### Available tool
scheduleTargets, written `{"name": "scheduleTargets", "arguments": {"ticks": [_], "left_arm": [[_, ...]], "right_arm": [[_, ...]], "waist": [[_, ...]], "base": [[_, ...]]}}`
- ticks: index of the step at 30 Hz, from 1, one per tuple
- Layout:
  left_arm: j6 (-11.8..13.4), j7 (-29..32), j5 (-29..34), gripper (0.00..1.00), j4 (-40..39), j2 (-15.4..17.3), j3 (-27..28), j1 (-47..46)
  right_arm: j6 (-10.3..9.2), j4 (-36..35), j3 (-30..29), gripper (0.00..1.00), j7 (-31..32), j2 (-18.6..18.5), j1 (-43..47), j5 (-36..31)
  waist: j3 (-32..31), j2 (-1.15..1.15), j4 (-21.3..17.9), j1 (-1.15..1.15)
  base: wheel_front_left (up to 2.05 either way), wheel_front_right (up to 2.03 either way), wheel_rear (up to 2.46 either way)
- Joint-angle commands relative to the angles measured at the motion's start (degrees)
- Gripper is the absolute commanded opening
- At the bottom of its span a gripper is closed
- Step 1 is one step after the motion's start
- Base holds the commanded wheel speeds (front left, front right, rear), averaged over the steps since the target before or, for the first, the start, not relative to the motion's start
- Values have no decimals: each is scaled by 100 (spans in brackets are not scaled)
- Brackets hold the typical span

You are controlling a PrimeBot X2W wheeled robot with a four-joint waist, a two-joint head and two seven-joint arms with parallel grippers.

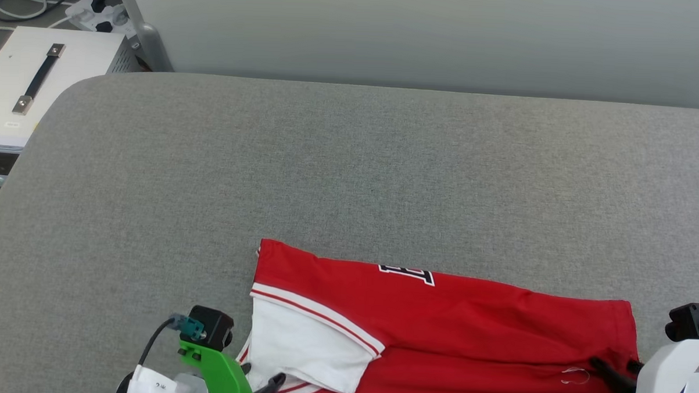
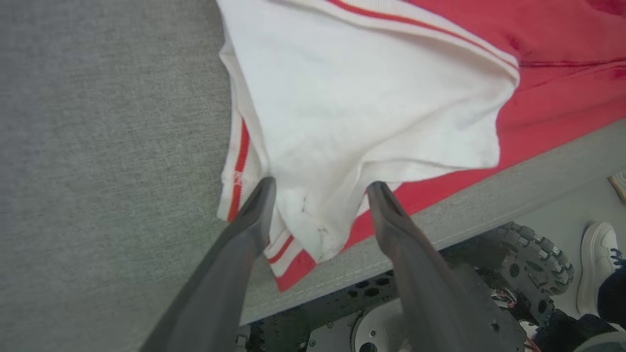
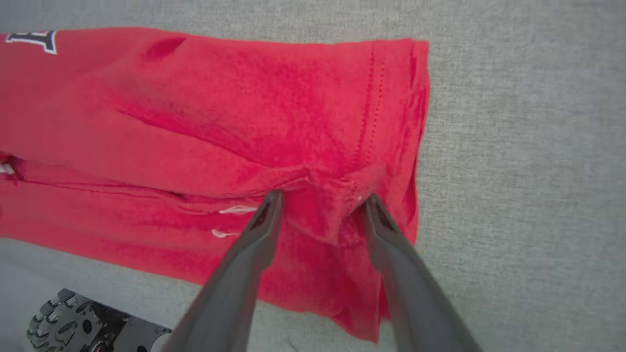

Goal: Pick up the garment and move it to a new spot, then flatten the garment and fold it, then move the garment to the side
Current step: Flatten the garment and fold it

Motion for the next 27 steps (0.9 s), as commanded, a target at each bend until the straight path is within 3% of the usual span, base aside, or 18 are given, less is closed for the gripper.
{"name": "scheduleTargets", "arguments": {"ticks": [1, 7, 13, 20, 23, 27], "left_arm": [[16, -90, 56, 100, 6, -34, 40, 7], [169, -654, -58, 100, -236, -140, 452, 19], [392, -1810, 284, 100, -457, -195, 984, -56], [325, -3377, 1367, 100, -386, -279, 1131, -197], [325, -3507, 1664, 100, -346, -416, 1376, -168], [242, -3522, 2360, 100, -730, -872, 2158, -12]], "right_arm": [[-4, -68, -39, 100, -15, 21, 47, -4], [-4, -503, -319, 100, 282, 121, 94, 56], [-4, -902, -974, 100, 917, 549, 149, 89], [-4, -891, -1929, 100, 1567, 1242, -31, -271], [-4, -825, -2205, 100, 1650, 1440, -158, -450], [-4, -661, -2486, 100, 1693, 1614, -305, -606]], "waist": [[-72, 0, -11, 0], [-159, 0, -26, 0], [-122, 0, 7, 0], [-18, 0, 86, 0], [38, 0, 123, 0], [118, 0, 181, 0]], "base": [[0, 0, 0], [0, 0, 0], [0, 0, 0], [0, 0, 0], [0, 0, 0], [0, 0, 0]]}}
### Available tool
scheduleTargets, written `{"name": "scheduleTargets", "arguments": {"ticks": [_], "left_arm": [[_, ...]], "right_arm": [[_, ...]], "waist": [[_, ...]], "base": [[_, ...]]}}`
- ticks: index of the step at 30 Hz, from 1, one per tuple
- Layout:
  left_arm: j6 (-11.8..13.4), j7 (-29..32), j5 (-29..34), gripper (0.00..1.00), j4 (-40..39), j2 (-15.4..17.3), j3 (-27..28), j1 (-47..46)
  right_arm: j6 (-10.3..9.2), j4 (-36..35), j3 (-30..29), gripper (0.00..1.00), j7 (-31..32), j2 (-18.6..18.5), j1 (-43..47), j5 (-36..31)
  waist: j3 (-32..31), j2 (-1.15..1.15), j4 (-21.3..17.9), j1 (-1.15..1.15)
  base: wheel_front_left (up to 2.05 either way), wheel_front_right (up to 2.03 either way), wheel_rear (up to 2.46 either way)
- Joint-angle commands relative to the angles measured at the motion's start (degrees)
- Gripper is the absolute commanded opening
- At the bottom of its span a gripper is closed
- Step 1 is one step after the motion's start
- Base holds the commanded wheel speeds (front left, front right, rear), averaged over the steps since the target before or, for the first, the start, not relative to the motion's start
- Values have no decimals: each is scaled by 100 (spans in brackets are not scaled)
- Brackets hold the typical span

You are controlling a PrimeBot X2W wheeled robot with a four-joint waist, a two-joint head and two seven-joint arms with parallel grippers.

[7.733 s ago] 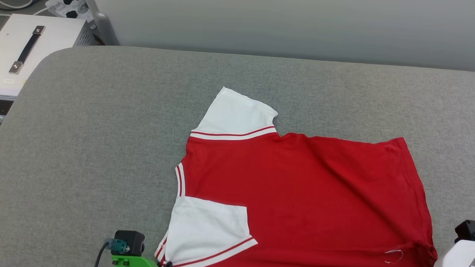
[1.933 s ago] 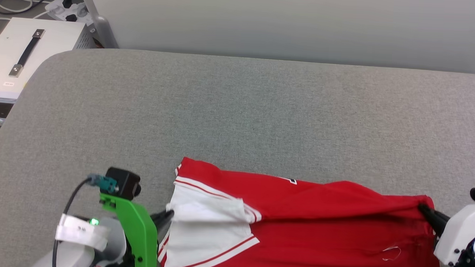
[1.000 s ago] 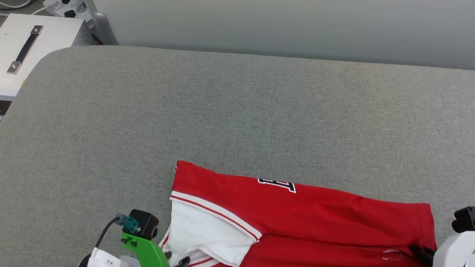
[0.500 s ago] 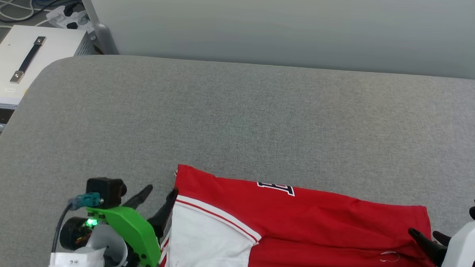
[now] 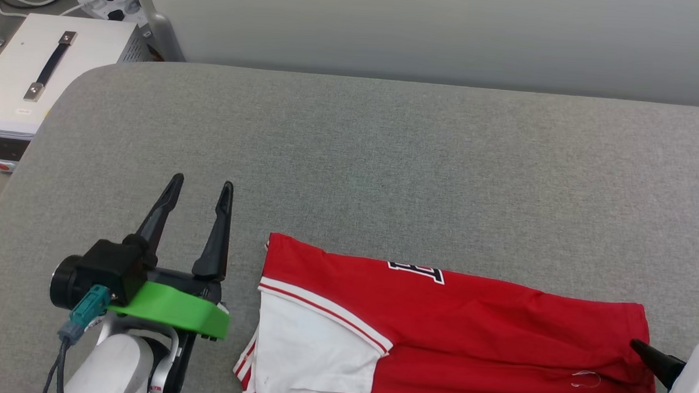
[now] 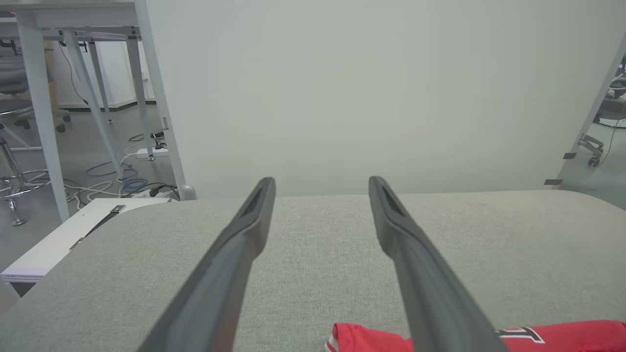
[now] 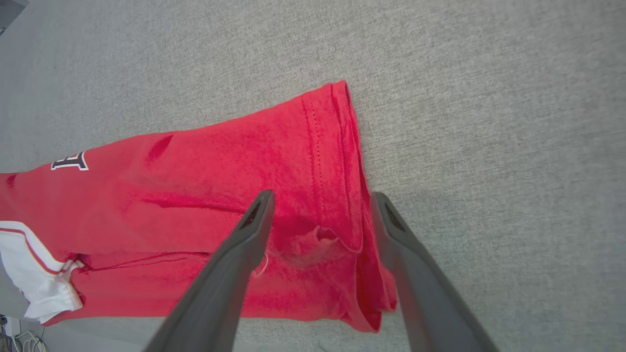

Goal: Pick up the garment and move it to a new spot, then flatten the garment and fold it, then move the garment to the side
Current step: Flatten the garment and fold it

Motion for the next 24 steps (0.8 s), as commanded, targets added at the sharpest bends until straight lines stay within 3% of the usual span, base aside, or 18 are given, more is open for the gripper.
{"name": "scheduleTargets", "arguments": {"ticks": [1, 8, 14, 24], "left_arm": [[-81, -30, 284, 100, -108, -181, 217, 147], [-814, -31, 1273, 100, -317, -1116, 1245, 593], [-1378, -32, 1707, 100, -130, -1593, 1654, 706], [-1583, -32, 1924, 100, -69, -1855, 1944, 656]], "right_arm": [[-4, 76, -78, 100, 29, 64, -115, -41], [-4, 464, -396, 100, -51, 153, -246, -65], [-4, 873, -460, 100, -139, 109, -270, 45], [-4, 1254, 8, 100, -300, 146, -307, 327]], "waist": [[60, 0, 40, 0], [190, 0, 140, 0], [264, 0, 200, 0], [380, 0, 216, 0]], "base": [[0, 0, 0], [0, 0, 0], [0, 0, 0], [0, 0, 0]]}}
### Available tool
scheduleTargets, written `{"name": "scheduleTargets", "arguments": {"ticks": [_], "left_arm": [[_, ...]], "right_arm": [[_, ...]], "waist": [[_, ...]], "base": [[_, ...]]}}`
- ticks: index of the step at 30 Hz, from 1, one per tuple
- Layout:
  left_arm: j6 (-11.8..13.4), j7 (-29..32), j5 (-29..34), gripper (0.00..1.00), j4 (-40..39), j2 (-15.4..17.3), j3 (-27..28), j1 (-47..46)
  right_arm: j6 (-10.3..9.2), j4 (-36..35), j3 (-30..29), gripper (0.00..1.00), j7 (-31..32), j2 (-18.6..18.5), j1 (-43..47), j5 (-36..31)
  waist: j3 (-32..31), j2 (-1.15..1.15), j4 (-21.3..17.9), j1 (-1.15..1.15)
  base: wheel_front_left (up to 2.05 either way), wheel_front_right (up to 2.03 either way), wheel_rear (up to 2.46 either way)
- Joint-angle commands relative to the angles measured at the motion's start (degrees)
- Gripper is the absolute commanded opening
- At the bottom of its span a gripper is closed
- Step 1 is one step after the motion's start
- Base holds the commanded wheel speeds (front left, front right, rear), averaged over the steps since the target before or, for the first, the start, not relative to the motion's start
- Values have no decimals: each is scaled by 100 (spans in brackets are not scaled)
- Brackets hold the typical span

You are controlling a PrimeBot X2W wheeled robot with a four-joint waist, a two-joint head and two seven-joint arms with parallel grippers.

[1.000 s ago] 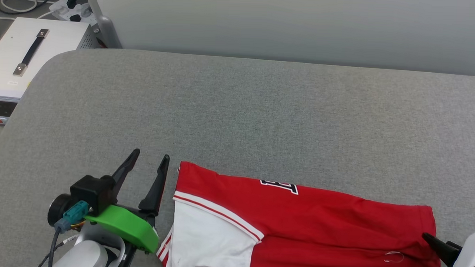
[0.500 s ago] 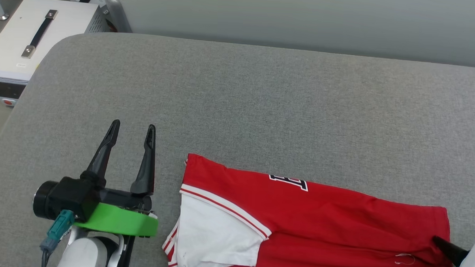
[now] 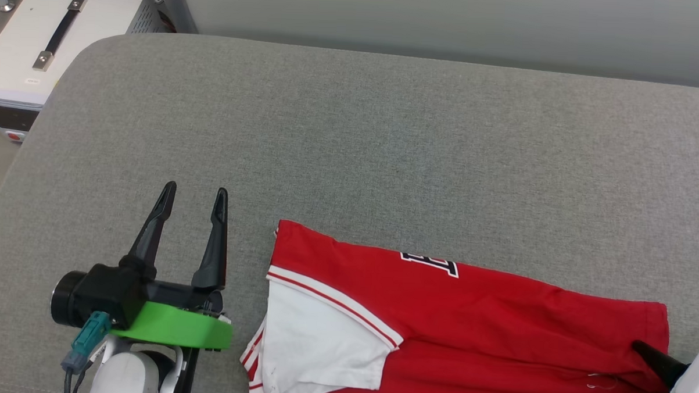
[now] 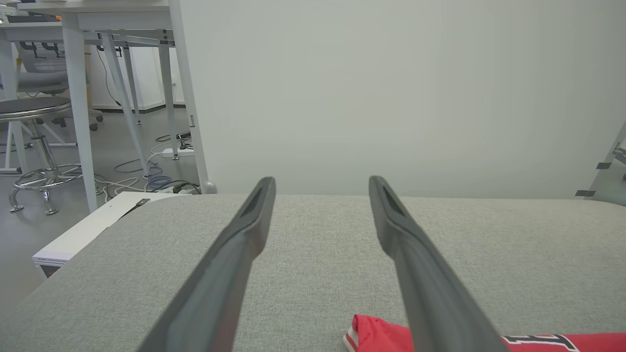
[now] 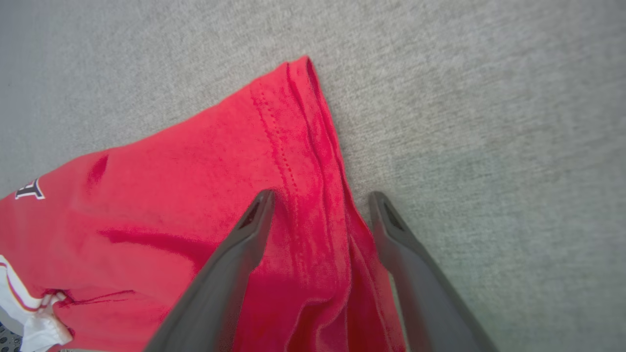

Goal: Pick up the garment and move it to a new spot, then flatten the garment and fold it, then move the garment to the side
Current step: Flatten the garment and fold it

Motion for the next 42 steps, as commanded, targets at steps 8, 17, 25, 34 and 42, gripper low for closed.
{"name": "scheduleTargets", "arguments": {"ticks": [8, 17, 25, 34, 42], "left_arm": [[-39, -32, -29, 100, 79, 30, -97, 16], [-40, -32, -90, 100, 106, 99, -138, 32], [-40, -32, -116, 100, 128, 110, -162, 34], [-40, -32, -153, 100, 177, 107, -216, 48], [-40, -33, -209, 100, 279, 89, -203, 185]], "right_arm": [[-4, 165, 584, 100, -126, 229, 12, 321], [-4, 383, 744, 0, -450, 57, 36, 341], [-4, 554, 716, 0, -944, -236, -102, 234], [-4, 909, 229, 0, -1390, -670, -382, -502], [-4, 1115, -65, 0, -1489, -716, -509, -975]], "waist": [[-102, 0, -28, 0], [-114, 0, -36, 0], [-99, 0, -68, 0], [-174, 0, -91, 0], [-499, 0, -120, 0]], "base": [[0, 0, 0], [0, 0, 0], [0, 0, 0], [0, 0, 0], [0, 0, 0]]}}
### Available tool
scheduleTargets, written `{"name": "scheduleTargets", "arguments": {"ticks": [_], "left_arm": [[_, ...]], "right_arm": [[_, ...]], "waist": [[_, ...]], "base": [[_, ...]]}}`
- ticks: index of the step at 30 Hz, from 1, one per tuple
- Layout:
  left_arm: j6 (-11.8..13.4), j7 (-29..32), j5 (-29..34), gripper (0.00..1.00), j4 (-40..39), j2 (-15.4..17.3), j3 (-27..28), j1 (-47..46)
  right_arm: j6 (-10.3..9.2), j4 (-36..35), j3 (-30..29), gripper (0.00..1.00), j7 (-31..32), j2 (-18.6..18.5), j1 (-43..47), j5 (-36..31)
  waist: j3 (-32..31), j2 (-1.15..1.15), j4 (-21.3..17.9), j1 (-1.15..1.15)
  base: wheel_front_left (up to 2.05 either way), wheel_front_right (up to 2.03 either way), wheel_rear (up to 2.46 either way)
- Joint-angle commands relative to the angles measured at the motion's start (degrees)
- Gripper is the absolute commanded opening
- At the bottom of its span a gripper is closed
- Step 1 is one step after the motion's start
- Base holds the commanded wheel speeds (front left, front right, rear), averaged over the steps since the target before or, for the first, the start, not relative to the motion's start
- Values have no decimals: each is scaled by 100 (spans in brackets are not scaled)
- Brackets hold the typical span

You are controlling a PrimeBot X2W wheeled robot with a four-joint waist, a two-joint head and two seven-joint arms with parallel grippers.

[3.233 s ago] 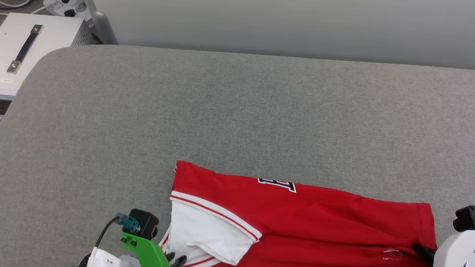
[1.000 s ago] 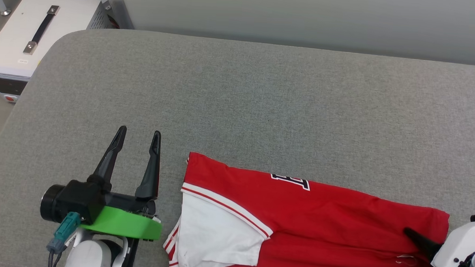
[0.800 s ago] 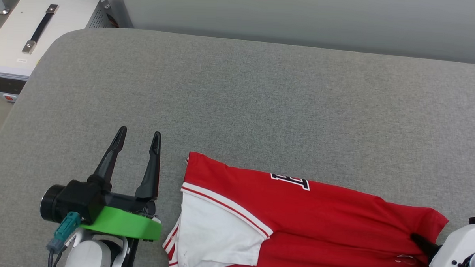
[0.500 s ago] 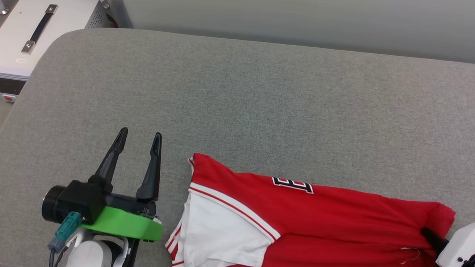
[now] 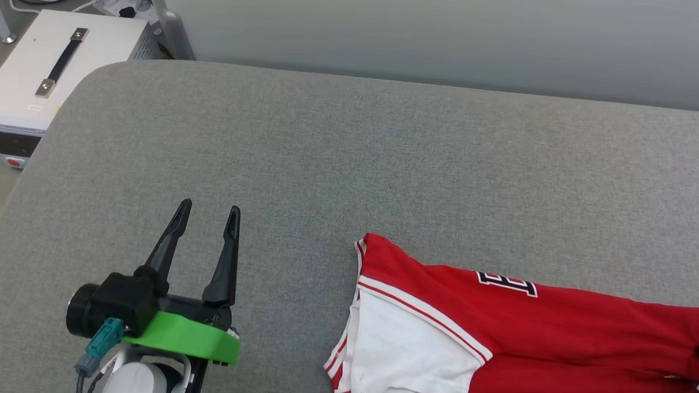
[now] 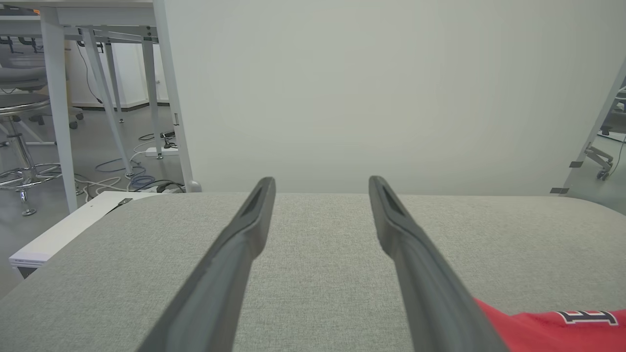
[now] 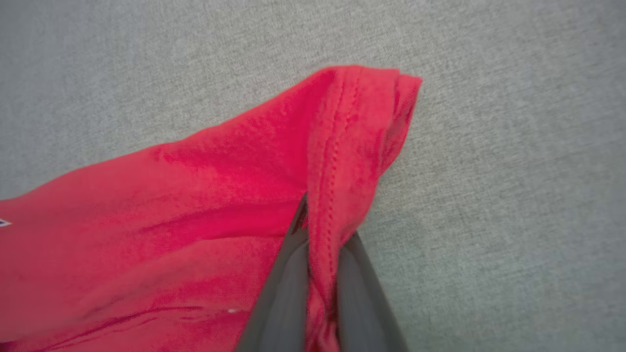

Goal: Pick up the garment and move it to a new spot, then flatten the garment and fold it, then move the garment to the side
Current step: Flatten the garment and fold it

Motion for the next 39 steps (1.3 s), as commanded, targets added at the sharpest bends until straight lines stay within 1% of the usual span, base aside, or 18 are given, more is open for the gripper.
{"name": "scheduleTargets", "arguments": {"ticks": [1, 6, 11, 16, 18, 26, 29, 33, 36, 39], "left_arm": [[-16, -33, -62, 100, 7, 2, 1, 126], [-16, -33, -73, 100, 43, -20, -86, 188], [-16, -33, -101, 100, 109, -39, -77, 331], [-16, -33, -112, 100, 99, -112, -94, 461], [-16, -33, -114, 100, 88, -134, -66, 499], [-16, -33, -131, 100, 74, -224, 28, 657], [-16, -33, -139, 100, 74, -236, 40, 696], [-16, -33, -140, 100, 75, -222, 47, 703], [-16, -33, -150, 100, 71, -201, 60, 676], [-16, -33, -149, 100, 71, -180, 52, 660]], "right_arm": [[-46, -18, 33, 0, 32, 56, -56, 41], [-46, -282, 179, 0, 116, 177, 160, 95], [-46, -741, 463, 0, 235, 343, 519, 208], [-46, -1228, 628, 0, 391, 460, 890, 250], [-46, -1436, 691, 0, 502, 547, 1021, 270], [-46, -2214, 836, 0, 865, 1119, 1424, 347], [-46, -2381, 944, 0, 930, 1293, 1471, 507], [-46, -2488, 1085, 0, 919, 1400, 1437, 791], [-46, -2354, 1270, 0, 670, 1411, 1356, 1360], [-46, -2155, 1556, 0, 353, 1412, 1240, 1753]], "waist": [[-165, 0, -20, 0], [-383, 0, -8, 0], [-655, 0, -12, 0], [-848, 0, 48, 0], [-886, 0, 83, 0], [-969, 0, 282, 0], [-975, 0, 344, 0], [-962, 0, 404, 0], [-942, 0, 434, 0], [-928, 0, 453, 0]], "base": [[0, 0, 0], [0, 0, 0], [0, 0, 0], [0, 0, 0], [0, 0, 0], [0, 0, 0], [0, 0, 0], [0, 0, 0], [0, 0, 0], [0, 0, 0]]}}
